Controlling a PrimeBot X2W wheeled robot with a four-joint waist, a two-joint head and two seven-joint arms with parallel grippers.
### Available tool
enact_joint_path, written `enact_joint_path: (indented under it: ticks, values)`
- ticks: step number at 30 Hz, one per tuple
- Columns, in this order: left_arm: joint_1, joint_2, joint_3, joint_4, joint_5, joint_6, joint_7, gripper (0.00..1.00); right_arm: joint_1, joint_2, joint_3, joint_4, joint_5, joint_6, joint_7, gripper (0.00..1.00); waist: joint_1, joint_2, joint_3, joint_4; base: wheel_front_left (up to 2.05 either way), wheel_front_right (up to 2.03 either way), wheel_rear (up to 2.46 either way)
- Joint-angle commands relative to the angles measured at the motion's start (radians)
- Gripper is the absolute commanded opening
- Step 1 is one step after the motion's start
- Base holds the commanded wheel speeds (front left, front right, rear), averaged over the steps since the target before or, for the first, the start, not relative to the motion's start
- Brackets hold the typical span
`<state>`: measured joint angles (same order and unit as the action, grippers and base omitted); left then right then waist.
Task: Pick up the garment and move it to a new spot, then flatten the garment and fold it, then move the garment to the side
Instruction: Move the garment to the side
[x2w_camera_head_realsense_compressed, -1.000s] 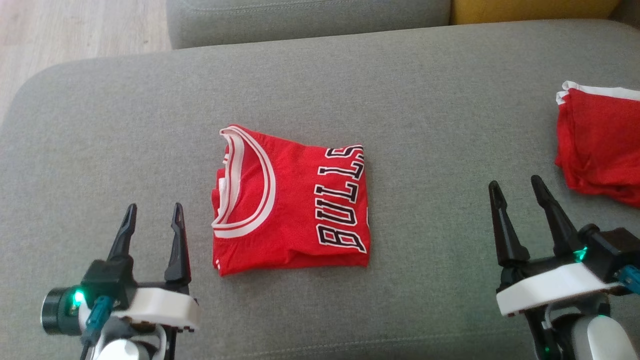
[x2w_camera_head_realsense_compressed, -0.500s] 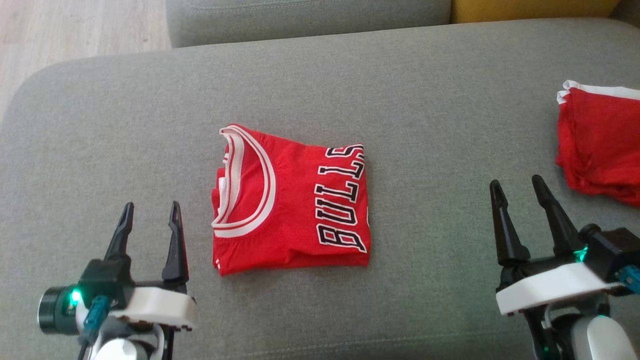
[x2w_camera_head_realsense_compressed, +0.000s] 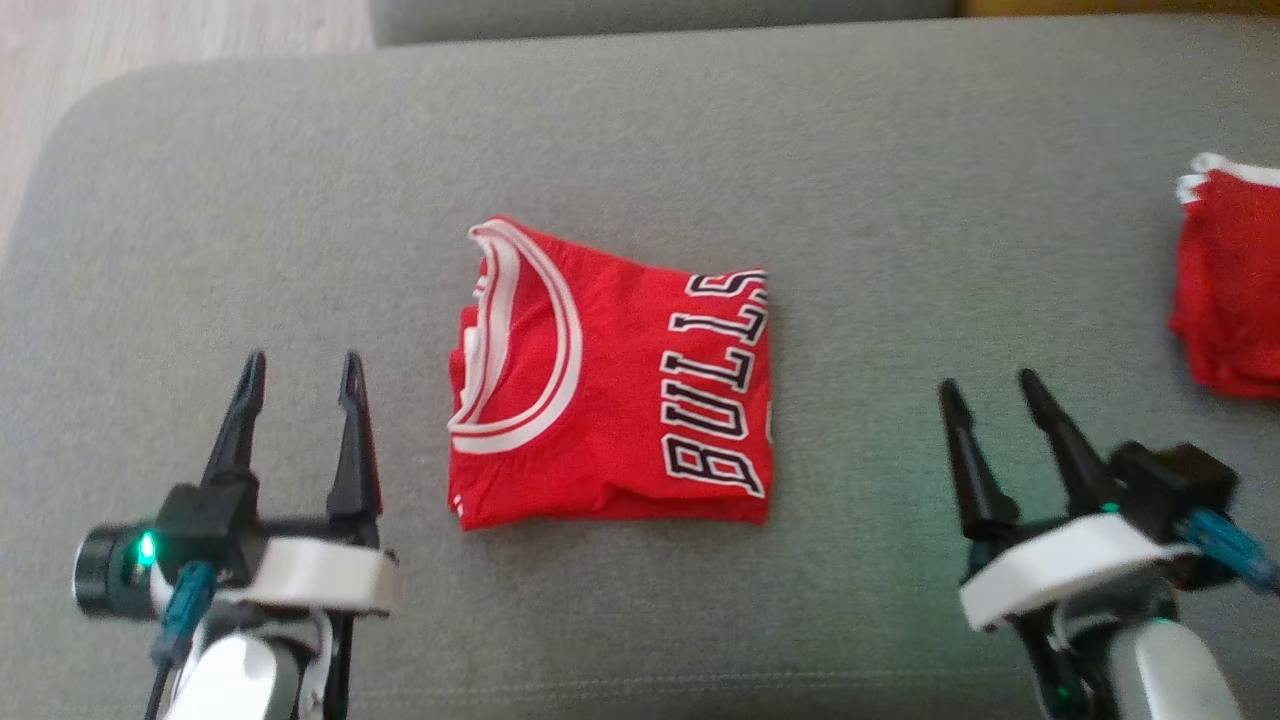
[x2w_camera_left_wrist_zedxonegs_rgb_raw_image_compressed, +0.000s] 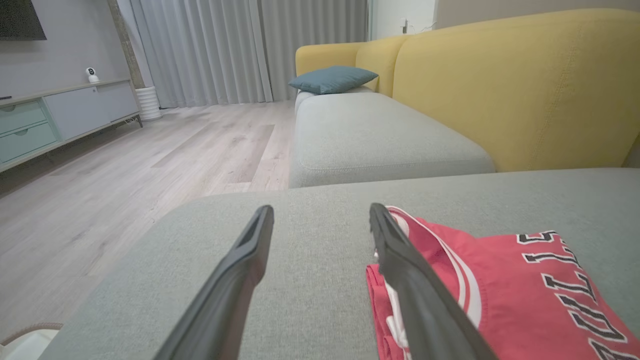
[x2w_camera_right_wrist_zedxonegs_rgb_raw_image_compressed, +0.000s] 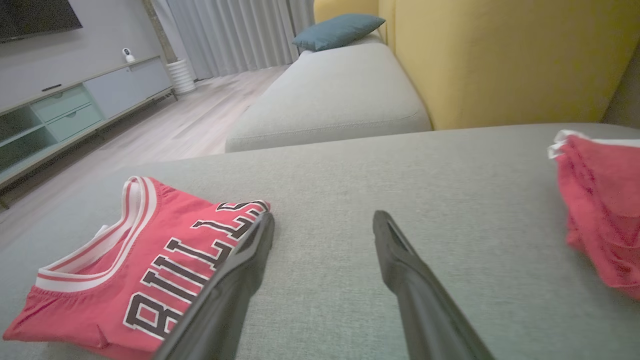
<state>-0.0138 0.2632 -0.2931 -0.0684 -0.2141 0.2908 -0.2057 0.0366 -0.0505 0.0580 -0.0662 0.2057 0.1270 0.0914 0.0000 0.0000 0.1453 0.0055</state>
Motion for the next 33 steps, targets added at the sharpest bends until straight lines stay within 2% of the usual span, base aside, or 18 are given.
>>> enact_joint_path:
  ticks: [1, 10, 17, 18, 19, 20, 26, 33]
  values:
    - [-0.061, 0.01, 0.031, -0.039, 0.006, 0.004, -0.013, 1.0, -0.065, -0.005, 0.036, -0.018, 0.007, 0.004, 0.004, 1.0, 0.0, 0.0, 0.03, 0.027, 0.0, 0.0, 0.0]
    - [-0.154, -0.028, 0.016, -0.014, 0.014, -0.012, -0.047, 1.0, -0.208, -0.004, 0.149, 0.225, 0.057, 0.004, 0.023, 1.0, 0.0, 0.0, 0.115, 0.119, 0.0, 0.0, 0.0]
    - [-0.184, -0.047, 0.015, 0.001, 0.027, -0.028, -0.055, 1.0, -0.278, -0.001, 0.181, 0.404, 0.101, 0.004, 0.093, 1.0, 0.0, 0.0, 0.129, 0.162, 0.0, 0.0, 0.0]
    - [-0.186, -0.049, 0.017, -0.002, 0.03, -0.029, -0.055, 1.0, -0.282, -0.001, 0.185, 0.416, 0.109, 0.004, 0.106, 0.76, 0.0, 0.0, 0.13, 0.164, 0.0, 0.0, 0.0]
    - [-0.186, -0.051, 0.019, -0.004, 0.033, -0.03, -0.056, 1.0, -0.285, -0.001, 0.193, 0.424, 0.119, 0.004, 0.118, 0.35, 0.0, 0.0, 0.13, 0.165, 0.0, 0.0, 0.0]
    - [-0.186, -0.053, 0.022, -0.006, 0.035, -0.031, -0.056, 1.0, -0.288, 0.0, 0.199, 0.423, 0.129, 0.004, 0.121, 0.0, 0.0, 0.0, 0.13, 0.165, 0.0, 0.0, 0.0]
    - [-0.177, -0.057, 0.04, -0.012, 0.052, -0.037, -0.056, 1.0, -0.295, -0.006, 0.23, 0.379, 0.125, 0.004, 0.119, 0.0, 0.0, 0.0, 0.13, 0.131, 0.0, 0.0, 0.0]
    - [-0.171, -0.043, 0.051, -0.023, 0.072, -0.052, -0.056, 1.0, -0.276, -0.064, 0.238, 0.259, 0.105, 0.004, 0.097, 0.0, 0.0, 0.0, 0.124, 0.004, 0.0, 0.0, 0.0]
